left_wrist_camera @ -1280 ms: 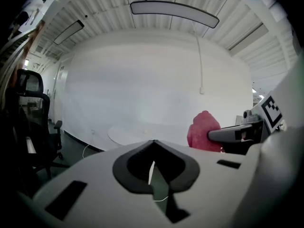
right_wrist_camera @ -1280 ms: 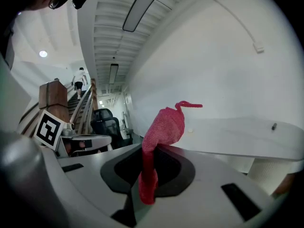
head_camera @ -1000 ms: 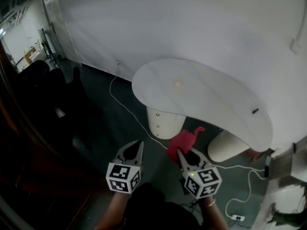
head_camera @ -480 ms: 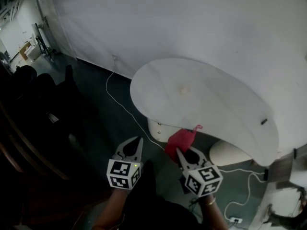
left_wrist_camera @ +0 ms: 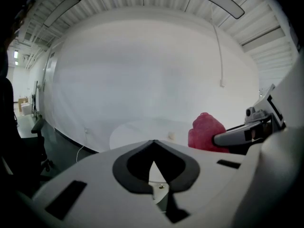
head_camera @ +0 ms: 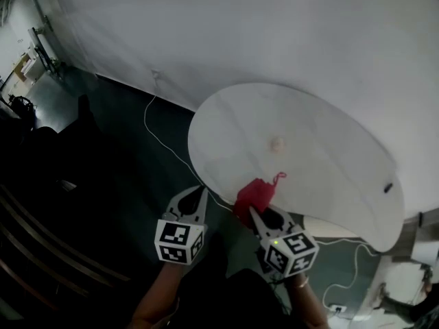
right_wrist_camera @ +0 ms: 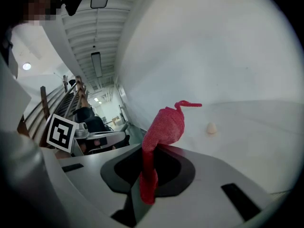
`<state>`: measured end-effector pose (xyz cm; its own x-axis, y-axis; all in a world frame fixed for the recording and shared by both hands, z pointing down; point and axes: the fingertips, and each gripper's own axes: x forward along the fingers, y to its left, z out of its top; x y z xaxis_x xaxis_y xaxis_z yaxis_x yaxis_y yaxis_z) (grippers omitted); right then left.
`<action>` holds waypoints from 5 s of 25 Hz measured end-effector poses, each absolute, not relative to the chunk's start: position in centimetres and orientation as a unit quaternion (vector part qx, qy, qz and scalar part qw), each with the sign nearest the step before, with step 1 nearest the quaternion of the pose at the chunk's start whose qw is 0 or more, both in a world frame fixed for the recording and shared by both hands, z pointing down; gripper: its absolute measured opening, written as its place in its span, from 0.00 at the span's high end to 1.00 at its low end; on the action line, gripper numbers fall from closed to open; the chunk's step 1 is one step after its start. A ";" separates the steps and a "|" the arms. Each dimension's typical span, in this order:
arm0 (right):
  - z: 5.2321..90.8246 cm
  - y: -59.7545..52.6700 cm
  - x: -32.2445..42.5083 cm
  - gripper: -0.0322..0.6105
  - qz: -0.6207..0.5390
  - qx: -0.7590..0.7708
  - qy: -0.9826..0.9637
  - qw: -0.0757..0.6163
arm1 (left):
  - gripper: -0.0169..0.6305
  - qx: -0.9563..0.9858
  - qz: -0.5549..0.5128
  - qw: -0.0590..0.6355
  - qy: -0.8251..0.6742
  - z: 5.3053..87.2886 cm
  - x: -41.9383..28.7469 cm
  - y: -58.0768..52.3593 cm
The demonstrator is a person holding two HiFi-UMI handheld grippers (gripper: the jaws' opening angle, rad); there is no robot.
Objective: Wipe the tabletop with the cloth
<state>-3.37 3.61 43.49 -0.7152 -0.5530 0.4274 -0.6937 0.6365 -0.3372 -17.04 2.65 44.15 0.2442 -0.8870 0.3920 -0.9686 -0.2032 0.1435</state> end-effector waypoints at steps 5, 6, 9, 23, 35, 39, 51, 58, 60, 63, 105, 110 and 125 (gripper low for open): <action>44.6 1.8 -4.0 0.87 0.258 0.364 -0.882 0.152 | 0.97 0.778 0.115 0.196 -0.586 45.3 -17.3 0.0; 44.7 1.7 -4.0 0.87 0.261 0.369 -0.879 0.154 | 0.97 0.780 0.116 0.198 -0.582 45.6 -17.2 -0.3; 44.6 0.8 -3.2 0.87 0.263 0.387 -0.870 0.157 | 0.97 0.788 0.122 0.201 -0.568 46.1 -16.6 -1.6; 44.8 -2.0 4.8 0.87 0.287 0.460 -0.829 0.138 | 0.97 0.829 0.158 0.192 -0.502 46.7 -8.8 -7.2; 45.5 -3.7 9.2 0.87 0.313 0.487 -0.808 0.114 | 0.93 0.841 0.194 0.194 -0.466 48.2 -3.5 -9.9; 45.5 -5.3 10.7 0.87 0.321 0.490 -0.803 0.109 | 0.84 0.839 0.206 0.202 -0.461 48.9 -2.1 -11.7; 46.5 -6.9 12.7 0.87 0.343 0.496 -0.791 0.105 | 0.67 0.838 0.235 0.216 -0.443 51.0 0.2 -14.6; 47.3 -7.3 13.2 0.87 0.351 0.497 -0.786 0.105 | 0.61 0.830 0.248 0.217 -0.450 52.7 0.8 -16.5; 47.3 -7.4 13.4 0.87 0.353 0.498 -0.785 0.107 | 0.60 0.825 0.254 0.221 -0.455 53.1 0.9 -17.2; 47.5 -7.7 13.8 0.87 0.356 0.498 -0.783 0.109 | 0.60 0.816 0.264 0.225 -0.463 54.0 1.3 -18.4; 46.9 -4.7 2.3 0.87 0.346 0.345 -0.861 0.143 | 0.75 0.748 0.193 0.206 -0.601 46.4 -13.0 -10.0; 48.0 -3.4 -3.3 0.87 0.362 0.264 -0.879 0.165 | 0.75 0.714 0.182 0.212 -0.642 46.2 -17.5 -6.5; 54.2 -1.5 -18.2 0.87 0.329 0.154 -0.889 0.278 | 0.75 0.625 0.151 0.238 -0.728 46.2 -27.7 2.5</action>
